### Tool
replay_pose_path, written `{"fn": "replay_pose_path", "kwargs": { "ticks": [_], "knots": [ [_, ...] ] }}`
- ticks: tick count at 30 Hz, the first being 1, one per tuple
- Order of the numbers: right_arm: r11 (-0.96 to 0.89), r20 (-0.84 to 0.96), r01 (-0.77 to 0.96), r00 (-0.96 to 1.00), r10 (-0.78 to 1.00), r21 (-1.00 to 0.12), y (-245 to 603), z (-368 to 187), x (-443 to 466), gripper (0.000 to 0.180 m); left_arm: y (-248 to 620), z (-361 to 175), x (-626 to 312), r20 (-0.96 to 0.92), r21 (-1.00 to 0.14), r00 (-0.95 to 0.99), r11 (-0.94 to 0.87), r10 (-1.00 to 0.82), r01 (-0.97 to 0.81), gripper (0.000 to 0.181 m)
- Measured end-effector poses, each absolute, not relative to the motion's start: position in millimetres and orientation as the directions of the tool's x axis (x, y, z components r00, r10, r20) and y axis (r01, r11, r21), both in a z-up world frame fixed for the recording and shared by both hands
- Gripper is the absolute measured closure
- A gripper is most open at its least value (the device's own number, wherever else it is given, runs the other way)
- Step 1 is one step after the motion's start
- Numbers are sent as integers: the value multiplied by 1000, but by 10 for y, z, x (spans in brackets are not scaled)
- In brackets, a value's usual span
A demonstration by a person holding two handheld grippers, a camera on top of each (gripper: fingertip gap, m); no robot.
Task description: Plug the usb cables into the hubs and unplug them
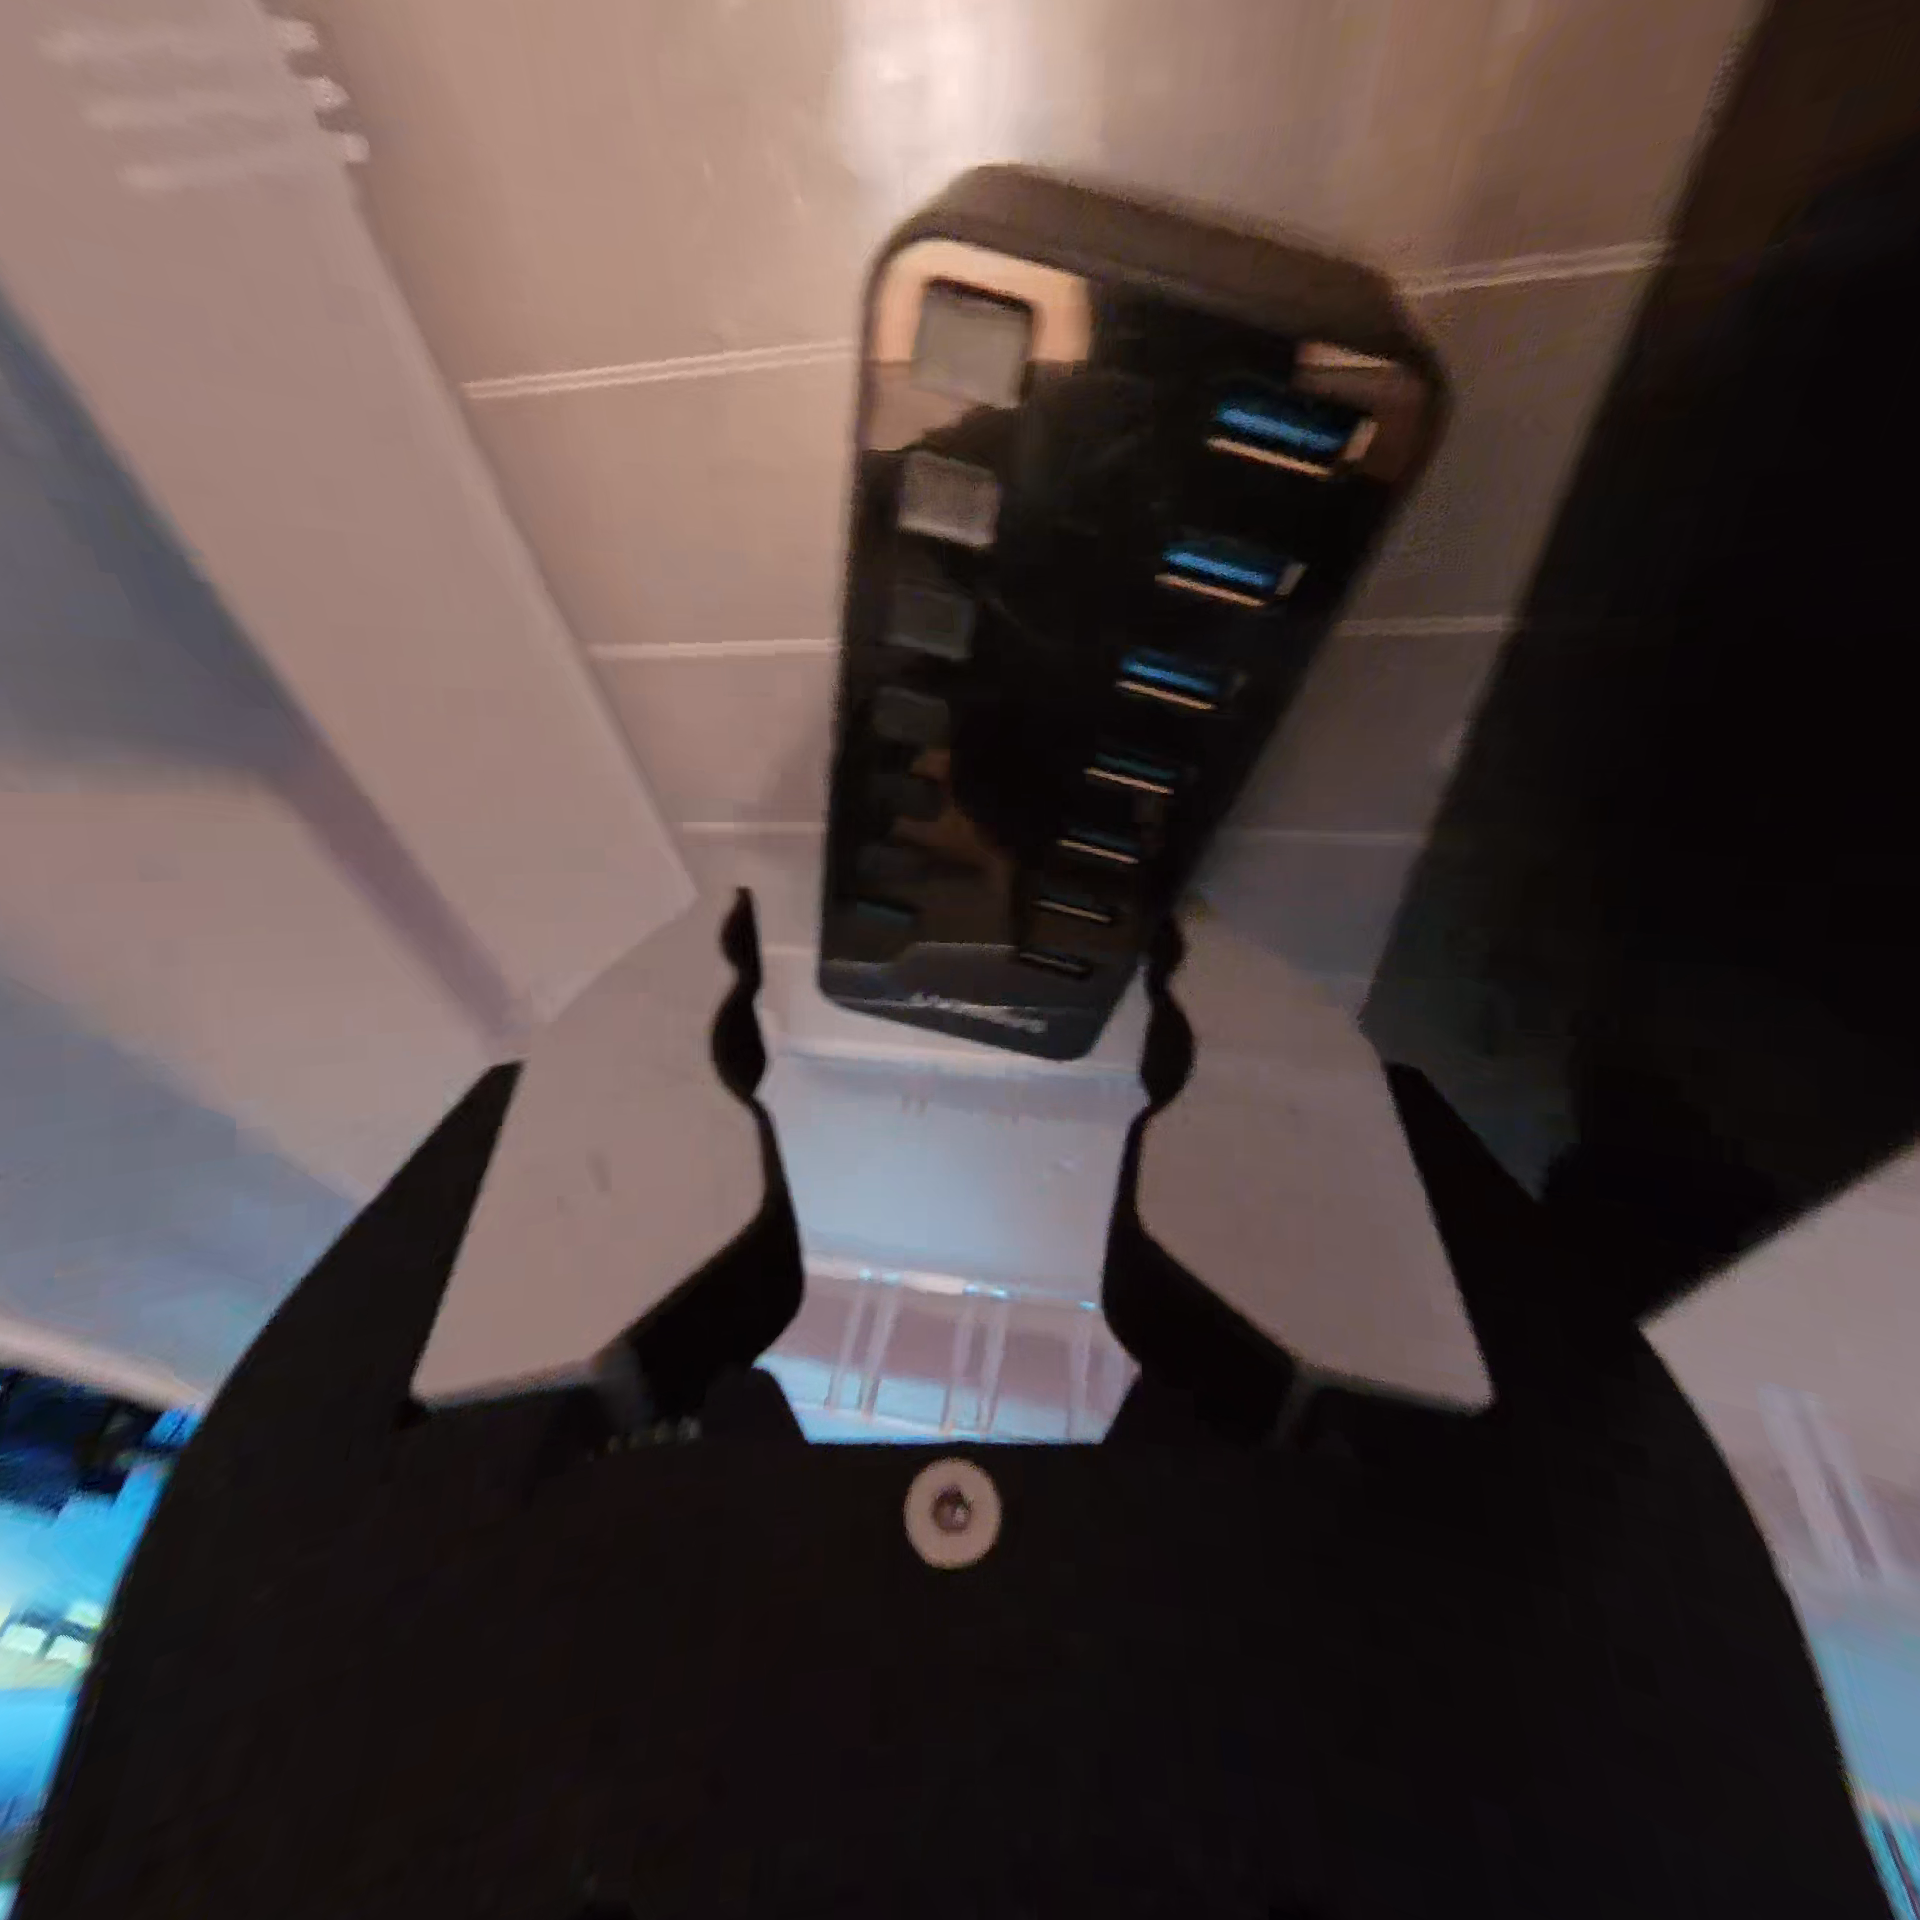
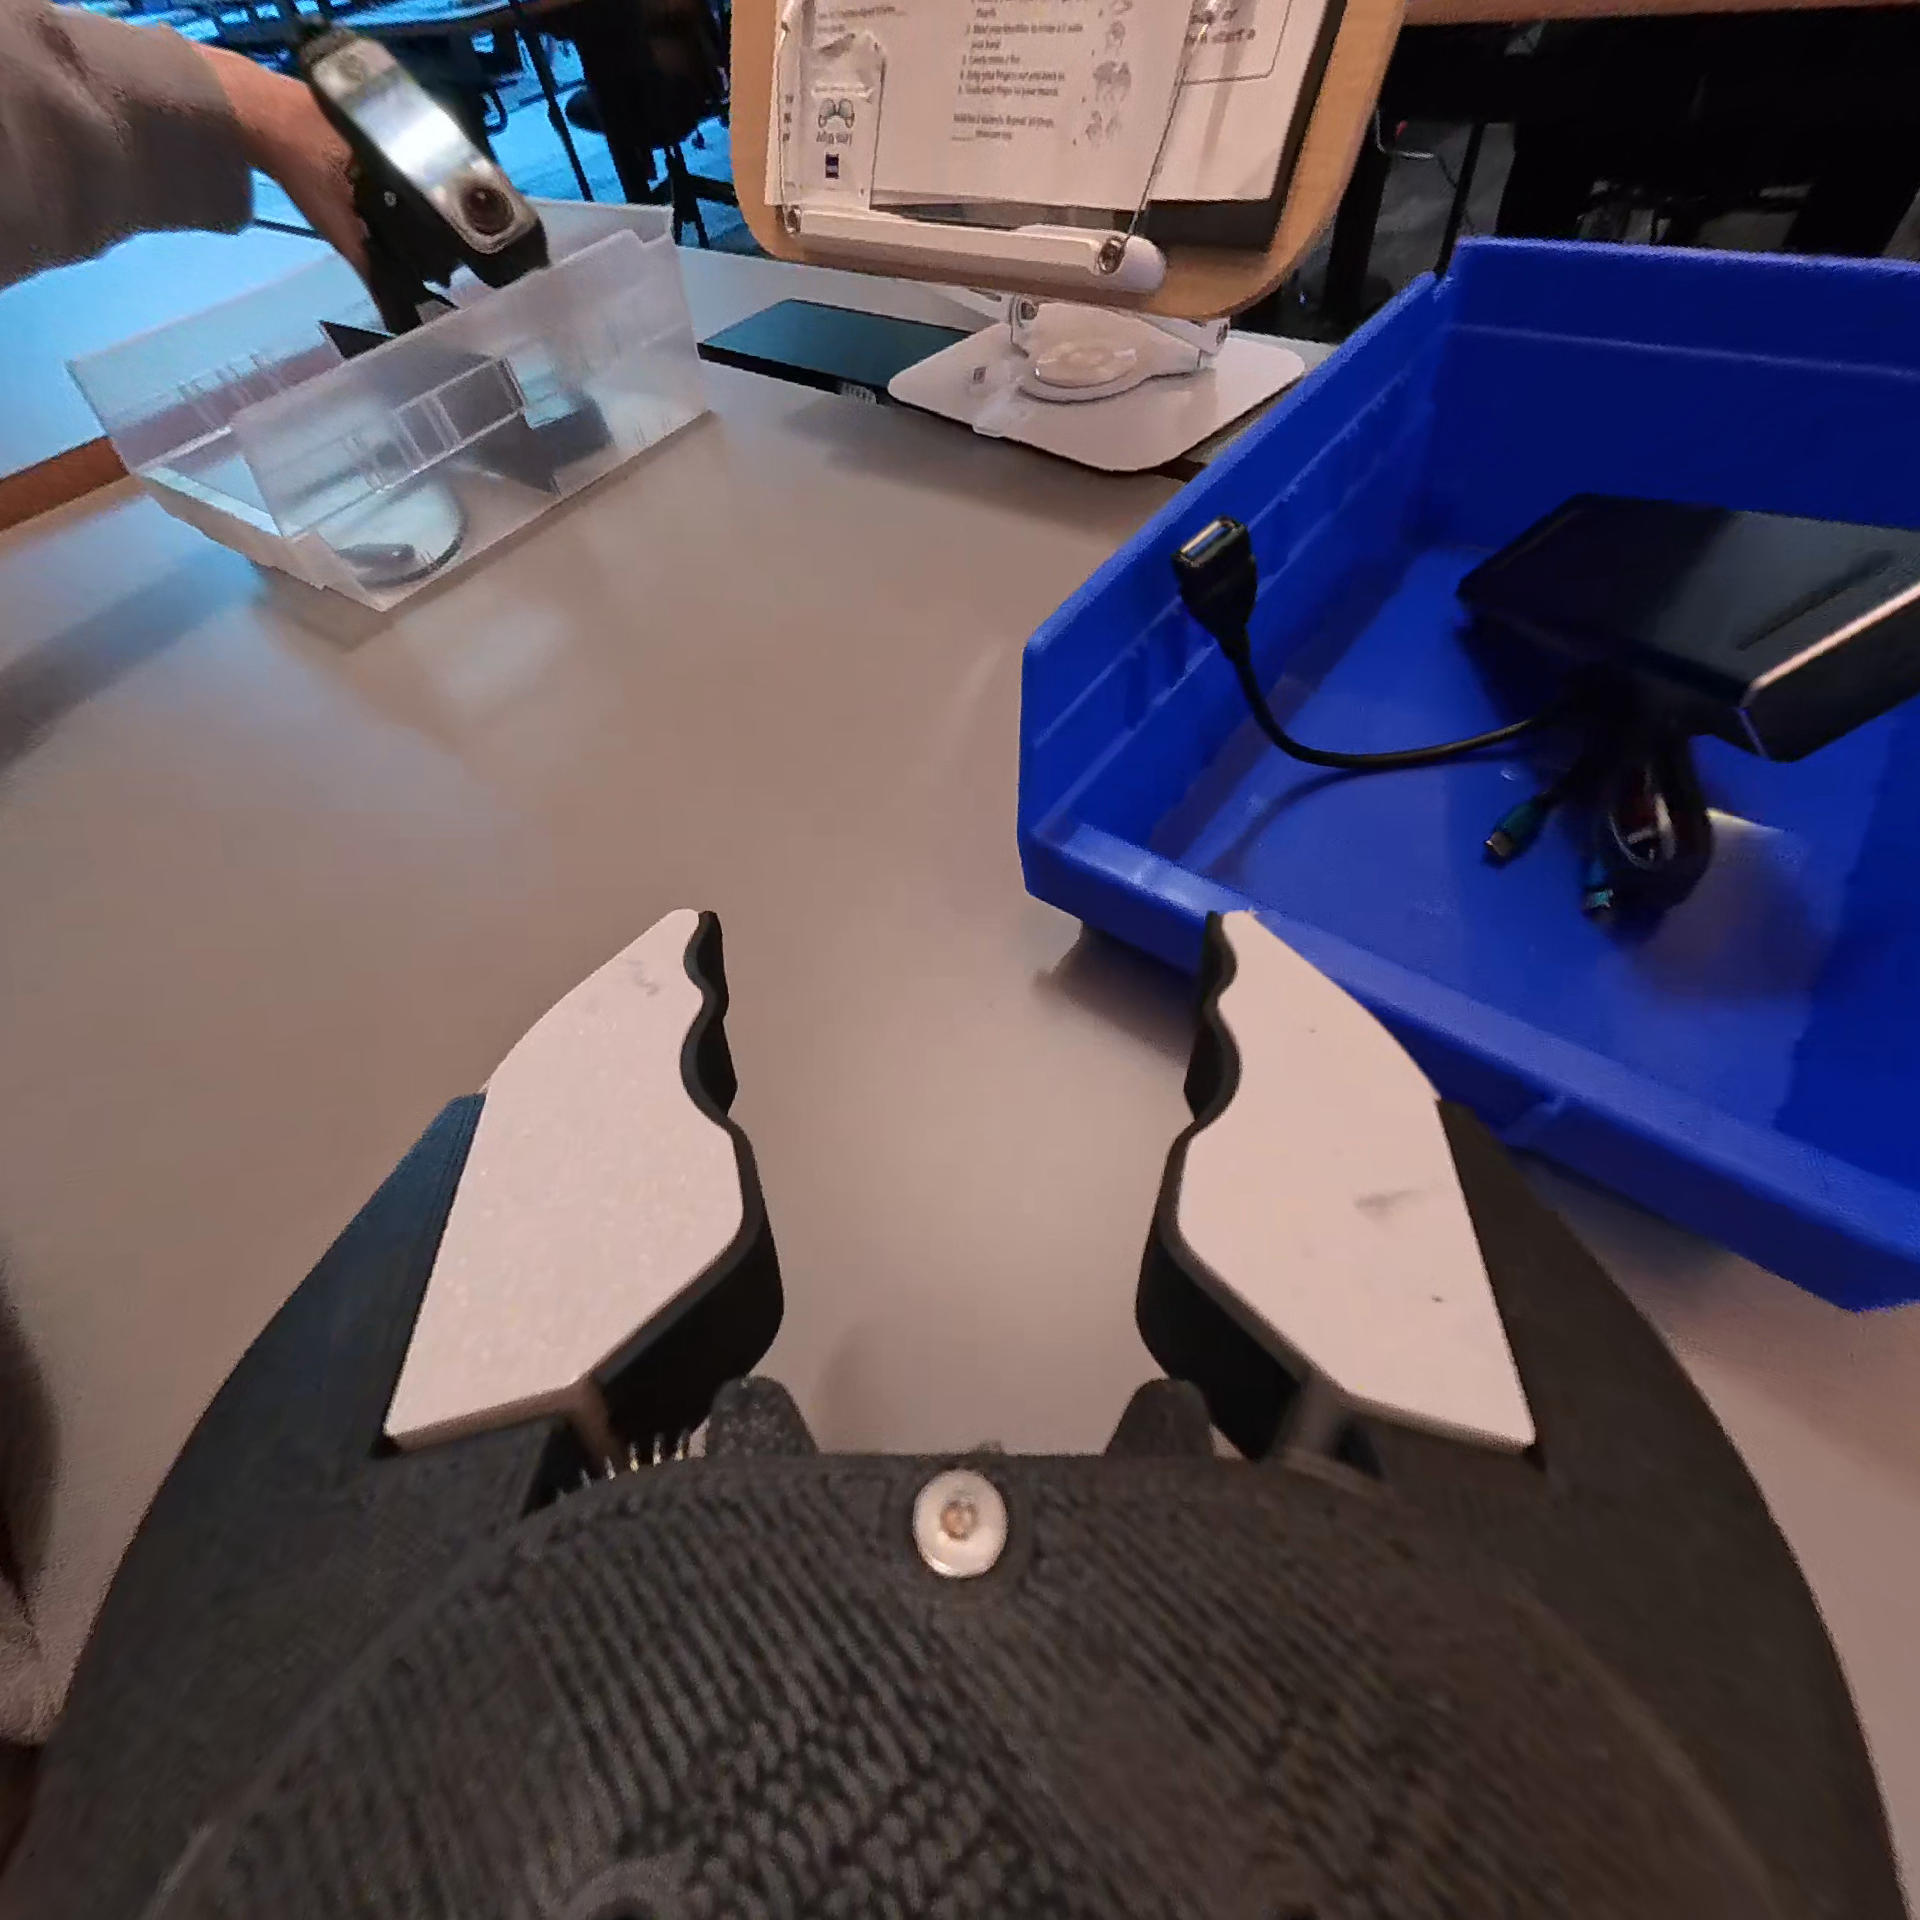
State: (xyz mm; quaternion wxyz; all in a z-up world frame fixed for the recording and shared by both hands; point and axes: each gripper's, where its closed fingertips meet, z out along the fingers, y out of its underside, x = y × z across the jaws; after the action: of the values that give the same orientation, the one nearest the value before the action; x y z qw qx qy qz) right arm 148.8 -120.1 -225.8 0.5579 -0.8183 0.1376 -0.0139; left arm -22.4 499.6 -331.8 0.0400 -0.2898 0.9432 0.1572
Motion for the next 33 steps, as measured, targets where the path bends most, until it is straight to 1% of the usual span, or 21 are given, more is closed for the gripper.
{"fn": "replay_pose_path", "kwargs": {
  "ticks": [2,5,7,9,11,14,17,20,22,24,26,29,31,33],
  "knots": [
    [-348,-129,-201,967,-220,-915,-1104,-2244,1477,93,4975,-3342,-264,-100,281,-830,785,-549,-553,119],
    [-340,-122,-181,975,-186,-923,-939,-2176,1451,95,4987,-3338,-255,-99,316,-852,796,-514,-516,120],
    [-326,-115,-171,976,-182,-930,-829,-2113,1452,96,4990,-3325,-255,-136,316,-853,794,-505,-520,121],
    [-313,-115,-159,981,-156,-936,-708,-2043,1398,97,5026,-3271,-231,-223,325,-838,773,-497,-545,121],
    [-302,-95,-128,988,-123,-945,-595,-1978,1320,98,5080,-3101,-196,-331,345,-821,750,-466,-565,121],
    [-280,-94,-117,991,-96,-953,-421,-1968,1208,98,5106,-2658,-116,-544,363,-744,691,-388,-625,122],
    [-243,-144,-146,989,-28,-959,-230,-1943,991,98,4961,-2074,-120,-736,380,-634,631,-237,-677,122],
    [-174,-143,-136,989,27,-975,-17,-1844,805,97,4525,-1553,-177,-867,273,-475,657,-148,-703,122],
    [-137,-146,-135,987,70,-981,141,-1786,675,94,4105,-1259,-217,-926,197,-365,703,-95,-683,122],
    [-109,-169,-154,976,140,-982,303,-1741,499,91,3565,-1125,-248,-951,121,-296,771,-91,-625,122],
    [-78,-185,-172,960,209,-982,450,-1669,307,86,2966,-1112,-252,-967,43,-235,843,-100,-536,122],
    [-13,-202,-206,941,270,-978,594,-1527,92,78,2135,-1207,-254,-988,-1,-138,908,-65,-418,123],
    [-22,-231,-236,920,318,-971,617,-1519,-44,90,1651,-1300,-256,-997,5,-71,940,-21,-341,122],
    [-42,-252,-254,905,343,-966,585,-1550,-141,93,1257,-1355,-260,-1000,5,8,963,8,-270,122]
  ]
}}
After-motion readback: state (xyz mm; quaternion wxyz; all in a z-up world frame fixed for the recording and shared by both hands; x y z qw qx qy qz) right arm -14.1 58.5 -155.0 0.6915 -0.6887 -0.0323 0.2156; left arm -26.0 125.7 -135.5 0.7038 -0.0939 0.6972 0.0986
